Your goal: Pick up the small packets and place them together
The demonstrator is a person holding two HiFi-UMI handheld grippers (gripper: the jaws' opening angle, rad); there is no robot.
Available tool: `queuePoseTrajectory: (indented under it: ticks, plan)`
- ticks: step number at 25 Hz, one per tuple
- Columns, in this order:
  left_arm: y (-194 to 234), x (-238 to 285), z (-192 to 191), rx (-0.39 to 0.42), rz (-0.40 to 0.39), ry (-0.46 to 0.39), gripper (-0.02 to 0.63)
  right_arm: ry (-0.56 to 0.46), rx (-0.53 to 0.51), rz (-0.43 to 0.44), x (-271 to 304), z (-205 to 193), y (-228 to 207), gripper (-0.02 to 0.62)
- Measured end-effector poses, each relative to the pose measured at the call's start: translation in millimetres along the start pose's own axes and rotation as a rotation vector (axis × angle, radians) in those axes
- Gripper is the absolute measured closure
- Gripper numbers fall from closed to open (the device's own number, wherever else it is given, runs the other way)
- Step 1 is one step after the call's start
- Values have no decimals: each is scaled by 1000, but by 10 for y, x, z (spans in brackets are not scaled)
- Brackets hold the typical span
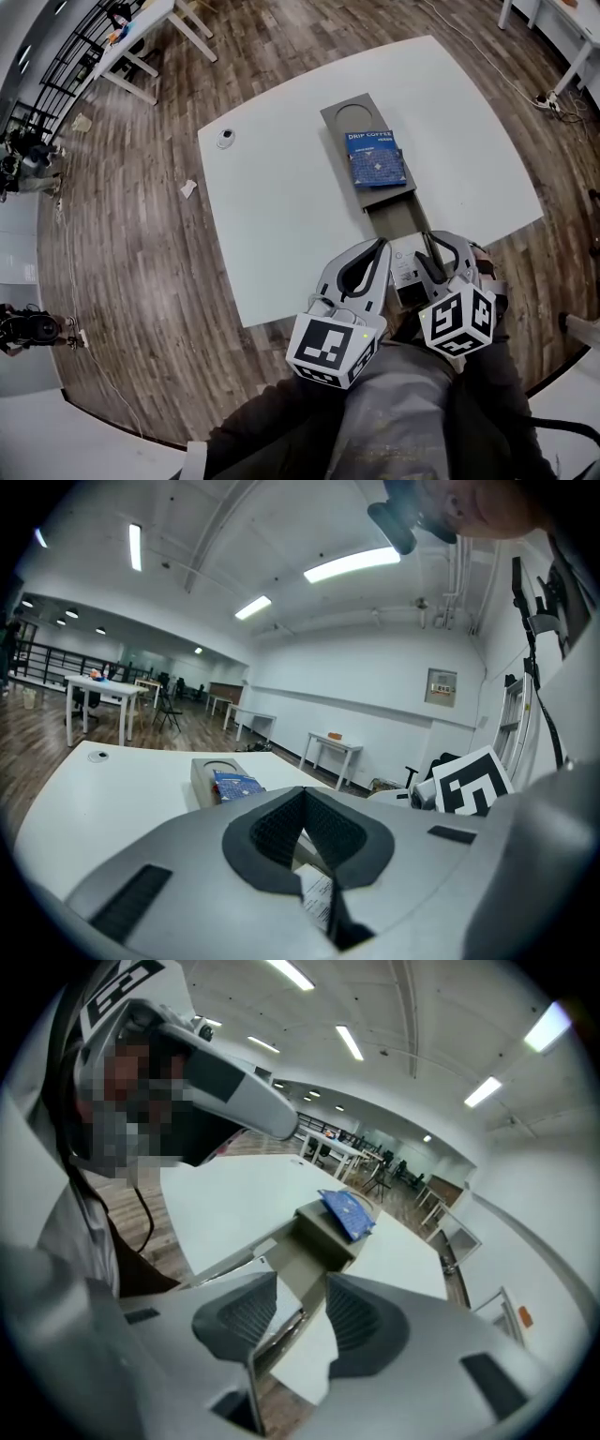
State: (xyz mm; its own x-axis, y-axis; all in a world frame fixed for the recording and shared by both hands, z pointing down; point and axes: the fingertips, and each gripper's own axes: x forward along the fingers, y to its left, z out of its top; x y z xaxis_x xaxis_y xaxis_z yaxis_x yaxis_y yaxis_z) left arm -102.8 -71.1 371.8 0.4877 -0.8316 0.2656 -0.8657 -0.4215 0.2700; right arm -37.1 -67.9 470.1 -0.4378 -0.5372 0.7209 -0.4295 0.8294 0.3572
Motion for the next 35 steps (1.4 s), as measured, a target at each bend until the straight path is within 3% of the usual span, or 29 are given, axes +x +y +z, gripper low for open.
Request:
queuePoseTrajectory:
  ticks: [3,9,16,19,20,21,26,31,32,34,35]
  plan:
    - [46,14,-28,-11,-2,12,603,54,15,115,120,-86,226,429]
    - [241,55,-73,-28,18,28,603,161,0,237,377,-203,410,261]
    - [484,123,-124,-46,47,43,603,271,2,381,564,-273,515,242]
    - [558,148,-143,-55,57,47,603,288,-11,368,601,-277,458,302]
    - [574,156,-147,-58,58,49,603,291,-42,328,624,-288,405,510]
    - [588,163,-150,-61,59,50,603,297,-75,299,643,-302,372,587]
    - [595,173,-156,-63,65,50,603,281,-71,302,645,-282,356,589]
    - [512,147,-137,-64,57,54,603,163,20,326,535,-88,370,588]
    - [510,144,-134,-63,58,50,603,167,24,353,523,-93,406,534]
    - [517,139,-127,-62,61,44,603,197,21,426,520,-141,502,318]
    - [527,136,-126,-62,62,43,603,214,13,453,531,-171,541,267]
